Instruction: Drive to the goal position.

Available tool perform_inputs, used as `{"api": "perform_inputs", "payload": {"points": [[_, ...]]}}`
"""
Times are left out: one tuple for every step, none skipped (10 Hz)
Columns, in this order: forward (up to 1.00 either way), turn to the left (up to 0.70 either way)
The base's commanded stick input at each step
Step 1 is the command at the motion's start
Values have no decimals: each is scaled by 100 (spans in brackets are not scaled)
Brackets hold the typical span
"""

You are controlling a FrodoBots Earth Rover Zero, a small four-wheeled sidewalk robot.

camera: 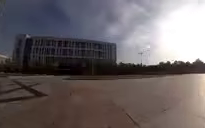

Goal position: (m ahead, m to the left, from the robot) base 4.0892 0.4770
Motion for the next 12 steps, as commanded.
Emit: {"api": "perform_inputs", "payload": {"points": [[70,0],[70,0],[70,0],[70,0],[70,0],[70,0],[70,0],[70,0],[70,0],[70,0],[70,0],[70,0]]}}
